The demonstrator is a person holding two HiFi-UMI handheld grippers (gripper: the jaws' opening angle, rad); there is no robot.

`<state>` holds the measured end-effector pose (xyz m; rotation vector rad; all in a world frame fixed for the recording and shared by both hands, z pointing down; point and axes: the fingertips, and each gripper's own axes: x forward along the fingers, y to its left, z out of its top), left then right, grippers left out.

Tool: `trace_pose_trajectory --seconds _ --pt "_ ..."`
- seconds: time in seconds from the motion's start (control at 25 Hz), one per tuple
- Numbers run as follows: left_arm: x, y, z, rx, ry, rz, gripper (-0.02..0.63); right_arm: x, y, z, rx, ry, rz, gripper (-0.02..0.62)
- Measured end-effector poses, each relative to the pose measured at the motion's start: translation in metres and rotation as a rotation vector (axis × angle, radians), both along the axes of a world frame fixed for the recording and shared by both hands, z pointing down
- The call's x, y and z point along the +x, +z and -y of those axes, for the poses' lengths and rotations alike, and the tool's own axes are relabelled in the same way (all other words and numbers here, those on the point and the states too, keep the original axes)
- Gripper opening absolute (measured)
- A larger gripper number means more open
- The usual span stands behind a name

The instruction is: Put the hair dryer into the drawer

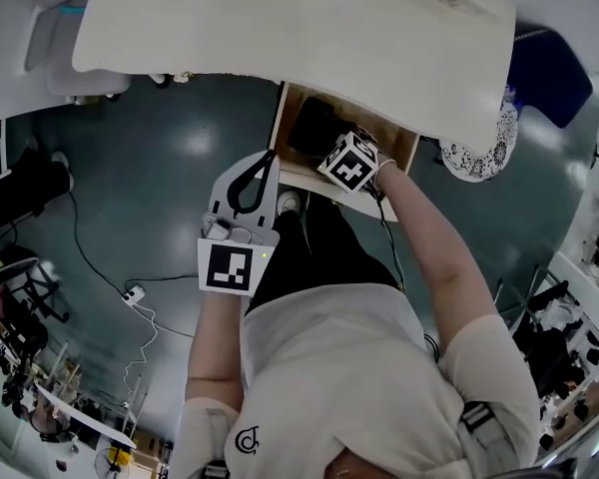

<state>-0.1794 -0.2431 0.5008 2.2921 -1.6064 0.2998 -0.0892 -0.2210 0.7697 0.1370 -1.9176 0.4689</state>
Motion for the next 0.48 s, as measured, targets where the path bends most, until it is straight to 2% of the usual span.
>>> trace_pose_trajectory --seconds 0.28,0.4,0.48 --pt "0.009 -0.02 0.009 0.035 0.002 0.03 0.012 0.013 -0.049 0.015 0.042 0.035 0.058 0.363" --pt "0.018 -0.031 0.012 0.066 0.021 0.051 0.012 0.013 -0.081 0.03 0.136 0.073 0.109 0.261" --pt "0.024 -0.041 0.012 0.085 0.043 0.053 0.012 0.01 -0.111 0.04 0.229 0.116 0.182 0.171"
